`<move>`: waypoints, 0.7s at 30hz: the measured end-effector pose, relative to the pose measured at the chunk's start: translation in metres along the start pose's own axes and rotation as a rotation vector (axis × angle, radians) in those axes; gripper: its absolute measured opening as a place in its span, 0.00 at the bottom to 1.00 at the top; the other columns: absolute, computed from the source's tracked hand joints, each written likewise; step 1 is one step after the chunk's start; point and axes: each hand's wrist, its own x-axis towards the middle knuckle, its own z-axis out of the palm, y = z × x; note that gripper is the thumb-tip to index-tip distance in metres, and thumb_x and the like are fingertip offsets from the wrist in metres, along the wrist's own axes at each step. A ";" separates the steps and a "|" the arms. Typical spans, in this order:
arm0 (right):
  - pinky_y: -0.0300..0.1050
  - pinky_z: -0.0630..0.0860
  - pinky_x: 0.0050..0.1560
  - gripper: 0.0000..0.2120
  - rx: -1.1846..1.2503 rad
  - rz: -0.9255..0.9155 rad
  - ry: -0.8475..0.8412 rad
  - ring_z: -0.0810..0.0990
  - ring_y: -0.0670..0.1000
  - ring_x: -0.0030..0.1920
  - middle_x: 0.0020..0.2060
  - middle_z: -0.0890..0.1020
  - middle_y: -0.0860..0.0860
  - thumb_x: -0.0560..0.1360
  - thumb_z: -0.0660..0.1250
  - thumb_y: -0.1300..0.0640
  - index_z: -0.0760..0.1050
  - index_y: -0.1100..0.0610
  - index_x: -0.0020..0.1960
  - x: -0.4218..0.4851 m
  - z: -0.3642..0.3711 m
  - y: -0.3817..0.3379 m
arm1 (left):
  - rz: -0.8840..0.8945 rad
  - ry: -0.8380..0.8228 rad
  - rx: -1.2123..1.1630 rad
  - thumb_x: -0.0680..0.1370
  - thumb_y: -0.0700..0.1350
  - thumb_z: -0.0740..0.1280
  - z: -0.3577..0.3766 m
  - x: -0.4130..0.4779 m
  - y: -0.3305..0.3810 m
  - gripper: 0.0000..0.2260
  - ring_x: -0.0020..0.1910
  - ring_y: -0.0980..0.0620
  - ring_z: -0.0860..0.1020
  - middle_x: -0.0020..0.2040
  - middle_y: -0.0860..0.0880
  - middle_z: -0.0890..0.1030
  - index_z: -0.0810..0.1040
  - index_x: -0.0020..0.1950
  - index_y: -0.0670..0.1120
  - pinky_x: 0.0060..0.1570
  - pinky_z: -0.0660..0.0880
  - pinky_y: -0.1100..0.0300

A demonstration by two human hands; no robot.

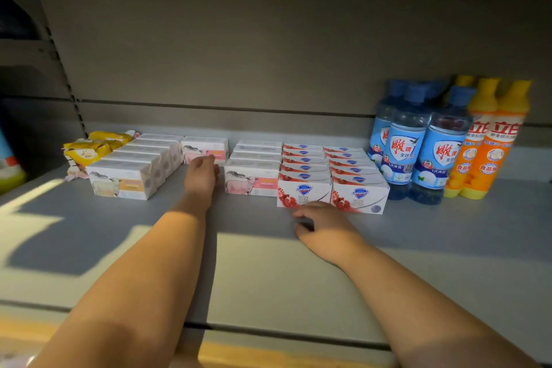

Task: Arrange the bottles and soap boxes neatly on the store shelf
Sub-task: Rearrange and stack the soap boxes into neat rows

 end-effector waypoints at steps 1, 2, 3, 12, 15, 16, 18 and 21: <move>0.39 0.70 0.57 0.13 -0.019 -0.034 -0.009 0.74 0.51 0.58 0.58 0.78 0.50 0.74 0.64 0.55 0.78 0.53 0.58 -0.001 0.000 -0.002 | 0.040 0.022 0.075 0.75 0.44 0.61 0.000 -0.002 -0.001 0.07 0.40 0.47 0.72 0.39 0.41 0.76 0.73 0.37 0.45 0.42 0.68 0.55; 0.41 0.70 0.56 0.13 -0.036 -0.065 -0.018 0.74 0.51 0.58 0.57 0.79 0.50 0.75 0.63 0.55 0.78 0.53 0.57 -0.003 0.000 -0.005 | 0.077 0.027 0.156 0.73 0.42 0.60 0.001 -0.004 -0.002 0.08 0.39 0.48 0.70 0.36 0.42 0.74 0.71 0.34 0.45 0.40 0.66 0.57; 0.42 0.71 0.56 0.13 -0.050 -0.089 -0.031 0.74 0.52 0.58 0.57 0.79 0.50 0.75 0.62 0.54 0.78 0.52 0.57 -0.004 0.000 -0.007 | 0.102 0.029 0.237 0.73 0.41 0.60 0.000 -0.006 -0.003 0.08 0.38 0.48 0.69 0.35 0.42 0.73 0.70 0.33 0.44 0.39 0.65 0.58; 0.41 0.71 0.57 0.14 -0.061 -0.154 -0.051 0.73 0.47 0.59 0.57 0.78 0.45 0.74 0.63 0.51 0.77 0.48 0.58 0.004 -0.001 -0.006 | 0.427 0.037 0.921 0.74 0.39 0.63 -0.019 0.015 0.003 0.13 0.58 0.40 0.74 0.57 0.38 0.78 0.76 0.58 0.38 0.59 0.70 0.52; 0.40 0.70 0.59 0.13 -0.020 -0.148 -0.049 0.73 0.44 0.59 0.57 0.78 0.42 0.74 0.64 0.51 0.78 0.48 0.58 0.006 0.001 -0.003 | 0.499 0.076 1.144 0.74 0.43 0.64 -0.019 0.034 0.002 0.21 0.68 0.40 0.64 0.67 0.39 0.69 0.69 0.65 0.40 0.68 0.59 0.51; 0.40 0.70 0.60 0.14 -0.012 -0.152 -0.053 0.72 0.43 0.59 0.57 0.77 0.42 0.74 0.64 0.50 0.78 0.47 0.59 0.008 0.002 -0.003 | 0.503 0.062 1.220 0.74 0.44 0.64 -0.018 0.040 0.001 0.25 0.72 0.41 0.58 0.71 0.40 0.64 0.64 0.70 0.41 0.71 0.53 0.51; 0.38 0.69 0.60 0.14 0.011 -0.164 -0.056 0.72 0.42 0.59 0.57 0.78 0.42 0.74 0.65 0.50 0.78 0.48 0.59 0.010 0.002 -0.001 | 0.509 0.027 1.382 0.76 0.47 0.63 -0.017 0.055 0.000 0.33 0.76 0.43 0.46 0.78 0.44 0.52 0.52 0.76 0.44 0.73 0.43 0.51; 0.37 0.68 0.60 0.14 0.041 -0.173 -0.045 0.73 0.41 0.59 0.57 0.78 0.42 0.74 0.66 0.51 0.78 0.49 0.59 0.012 0.004 0.002 | 0.520 -0.009 1.501 0.77 0.50 0.61 -0.014 0.069 -0.004 0.35 0.77 0.46 0.39 0.79 0.48 0.45 0.45 0.78 0.48 0.73 0.38 0.49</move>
